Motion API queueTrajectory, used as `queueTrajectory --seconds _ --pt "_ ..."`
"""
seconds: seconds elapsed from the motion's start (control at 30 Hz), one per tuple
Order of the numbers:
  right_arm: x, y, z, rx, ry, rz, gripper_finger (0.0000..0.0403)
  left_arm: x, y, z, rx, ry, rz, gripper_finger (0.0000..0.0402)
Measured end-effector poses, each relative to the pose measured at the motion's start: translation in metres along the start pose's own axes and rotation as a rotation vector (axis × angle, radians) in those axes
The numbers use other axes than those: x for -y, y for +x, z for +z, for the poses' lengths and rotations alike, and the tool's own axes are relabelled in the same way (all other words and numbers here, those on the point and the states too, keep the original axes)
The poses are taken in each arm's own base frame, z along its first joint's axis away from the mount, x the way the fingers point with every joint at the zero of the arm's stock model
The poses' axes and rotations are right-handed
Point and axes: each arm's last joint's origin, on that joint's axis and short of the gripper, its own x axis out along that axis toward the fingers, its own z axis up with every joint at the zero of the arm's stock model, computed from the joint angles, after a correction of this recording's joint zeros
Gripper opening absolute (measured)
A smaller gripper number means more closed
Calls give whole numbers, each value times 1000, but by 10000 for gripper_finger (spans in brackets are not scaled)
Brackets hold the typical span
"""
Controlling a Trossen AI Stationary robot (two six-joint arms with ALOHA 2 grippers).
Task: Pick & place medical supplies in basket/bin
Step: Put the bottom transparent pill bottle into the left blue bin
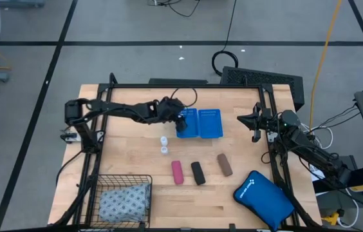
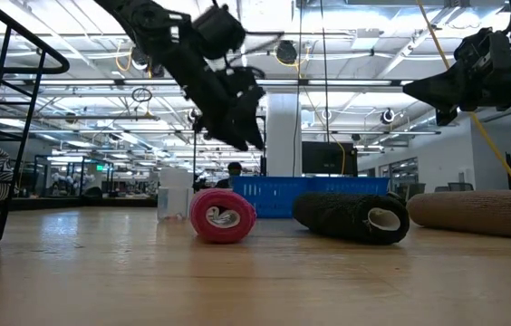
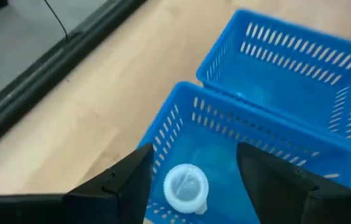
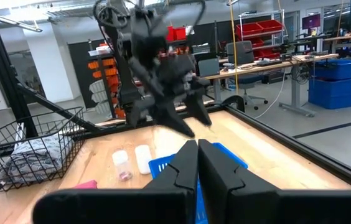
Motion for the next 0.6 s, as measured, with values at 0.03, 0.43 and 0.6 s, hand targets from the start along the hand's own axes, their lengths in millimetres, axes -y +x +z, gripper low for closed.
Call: queueTrajectory --seconds 0.03,0.43,0.6 --pt "0 0 0 0 0 0 4 -1 -6 4 15 -3 -3 239" --pt "0 0 0 -2 1 0 4 6 -95 20 42 40 -78 239" --pt "0 0 0 -4 2 -1 4 17 -112 11 -16 81 -108 239"
